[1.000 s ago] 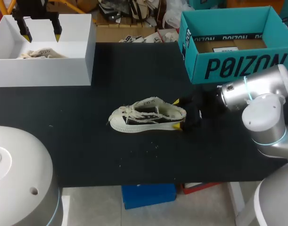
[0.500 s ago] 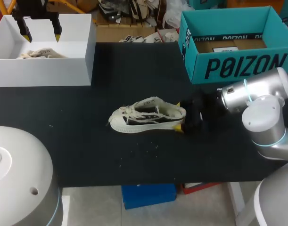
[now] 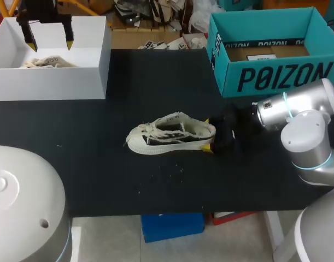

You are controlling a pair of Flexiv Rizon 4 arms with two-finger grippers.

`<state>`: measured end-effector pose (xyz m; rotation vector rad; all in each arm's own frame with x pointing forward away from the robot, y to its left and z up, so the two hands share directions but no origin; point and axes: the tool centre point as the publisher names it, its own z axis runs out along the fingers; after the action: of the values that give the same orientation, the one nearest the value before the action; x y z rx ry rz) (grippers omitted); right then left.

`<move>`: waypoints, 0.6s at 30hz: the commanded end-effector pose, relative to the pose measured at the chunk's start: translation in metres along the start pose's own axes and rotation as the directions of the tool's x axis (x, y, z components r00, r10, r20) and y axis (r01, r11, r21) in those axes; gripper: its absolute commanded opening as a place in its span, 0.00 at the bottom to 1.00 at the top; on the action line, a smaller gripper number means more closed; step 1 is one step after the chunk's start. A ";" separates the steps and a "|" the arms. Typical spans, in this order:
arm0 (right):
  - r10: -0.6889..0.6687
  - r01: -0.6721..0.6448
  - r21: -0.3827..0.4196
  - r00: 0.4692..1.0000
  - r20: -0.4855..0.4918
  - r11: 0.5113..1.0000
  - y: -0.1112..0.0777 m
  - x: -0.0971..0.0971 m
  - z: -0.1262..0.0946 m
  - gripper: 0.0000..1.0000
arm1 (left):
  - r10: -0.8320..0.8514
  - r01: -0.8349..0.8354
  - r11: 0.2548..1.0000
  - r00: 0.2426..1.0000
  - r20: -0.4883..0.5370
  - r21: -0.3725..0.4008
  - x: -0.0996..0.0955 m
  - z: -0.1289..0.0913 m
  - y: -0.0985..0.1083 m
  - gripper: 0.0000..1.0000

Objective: Take the shoe out of the shoebox, open the shoe tongue, remove and reinsert the insole, then place the shoe into the shoebox

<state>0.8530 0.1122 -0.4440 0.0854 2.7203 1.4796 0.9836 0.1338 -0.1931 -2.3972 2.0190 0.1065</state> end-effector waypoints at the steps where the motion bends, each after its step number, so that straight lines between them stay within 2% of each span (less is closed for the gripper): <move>1: 0.001 -0.001 0.003 1.000 0.001 1.000 -0.001 -0.001 0.002 0.00 | -0.074 0.071 0.996 0.994 0.075 0.045 0.027 -0.011 0.025 1.00; 5: 0.001 -0.001 0.003 1.000 0.001 1.000 -0.001 -0.001 0.002 0.00 | -0.080 0.072 0.994 0.992 0.096 0.082 0.057 -0.010 0.053 1.00; 8: 0.001 -0.001 0.003 1.000 0.001 1.000 -0.001 -0.001 0.002 0.00 | 0.006 -0.009 0.998 0.998 0.059 0.061 0.081 -0.010 0.074 1.00; 18: 0.001 -0.001 0.003 1.000 0.001 1.000 -0.001 -0.001 0.002 0.00 | 0.006 -0.009 0.998 0.998 0.059 0.061 0.081 -0.010 0.074 1.00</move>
<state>0.8533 0.1122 -0.4439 0.0846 2.7217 1.4787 0.9274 0.0392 -0.1841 -2.3234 1.9753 0.1267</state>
